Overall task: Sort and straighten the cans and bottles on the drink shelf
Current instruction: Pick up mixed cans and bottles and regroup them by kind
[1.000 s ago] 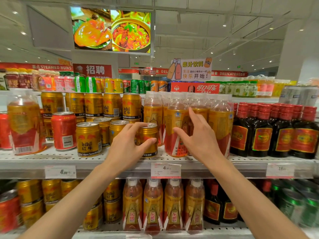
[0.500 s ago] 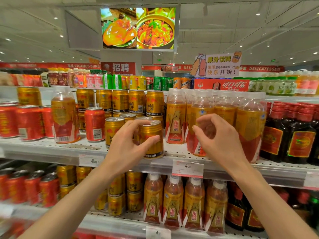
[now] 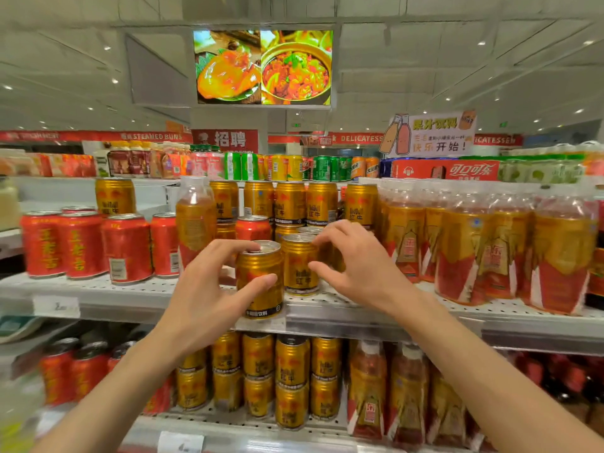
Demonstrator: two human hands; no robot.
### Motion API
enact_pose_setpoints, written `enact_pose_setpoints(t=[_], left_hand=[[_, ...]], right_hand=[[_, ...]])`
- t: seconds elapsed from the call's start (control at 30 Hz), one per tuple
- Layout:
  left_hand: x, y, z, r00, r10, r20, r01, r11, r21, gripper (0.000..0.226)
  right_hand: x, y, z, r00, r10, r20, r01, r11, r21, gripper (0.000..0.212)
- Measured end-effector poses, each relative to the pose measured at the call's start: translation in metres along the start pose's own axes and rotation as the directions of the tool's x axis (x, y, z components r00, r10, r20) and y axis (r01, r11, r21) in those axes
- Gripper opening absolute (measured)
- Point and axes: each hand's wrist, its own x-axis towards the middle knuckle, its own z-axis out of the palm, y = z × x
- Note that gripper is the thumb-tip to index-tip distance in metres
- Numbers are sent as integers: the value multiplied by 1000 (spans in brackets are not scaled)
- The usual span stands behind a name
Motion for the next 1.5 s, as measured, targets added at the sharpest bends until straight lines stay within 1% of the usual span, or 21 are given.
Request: enact_pose_setpoints(t=[0.1,0.17,0.3,0.43,0.57,0.63,0.73,0.83,0.97,1.1,1.17,1.23,1.3,1.4,1.5], left_hand=[[2,-21,-13,1000,-5,-9,5,1000,25,45],[4,-33,-19,1000,-9,-20,10,999,42,45],[8,-48,-25,999,-14,-47,15,999,37,48],[7,-55,-31,999,-5,-48,7,1000,26,47],[8,-64,-39,1000,-5,-30,7,999,53,47],[8,-69,-43,999,-11,-30,13,998,68,47],[7,-74,-49,999,-16,-33,19,997,81,49],[7,-77,-54,999,-15,-34,17,996,88,49],[6,-81,-59,999,-15,-36,17,997,75,48],[7,-83,-58,999,-13,-42,16,997,73,48],[9,-83,-59,999,-20,-46,23,997,70,49],[10,-83,-59,999,-31,-42,34,998,60,50],[10,-82,-58,999,-39,-37,41,998,45,51],[12,-79,-54,999,-33,-27,34,999,41,51],[17,-74,-45,999,-36,-15,36,999,38,49]], right_hand=[[13,-18,17,999,-19,-39,16,997,-81,49],[17,-23,24,1000,-1,-12,-1,993,-119,58],[16,-24,28,1000,22,17,-20,992,-122,51],[20,-29,25,998,51,29,-47,988,-145,51],[30,-38,23,997,76,21,-74,995,-64,51],[45,-48,25,997,74,25,-72,996,-60,48],[73,-63,34,992,84,97,-71,989,-126,51],[93,-72,44,979,102,179,-78,988,-136,55],[98,-75,46,969,134,208,-124,990,-61,47],[95,-74,45,978,103,182,-108,994,14,40],[90,-74,42,981,100,166,-118,987,107,38],[85,-73,35,981,130,143,-160,962,222,38],[81,-71,23,979,156,128,-188,937,296,39],[71,-66,0,972,172,157,-219,907,361,42],[55,-61,-20,964,187,190,-248,890,383,44]])
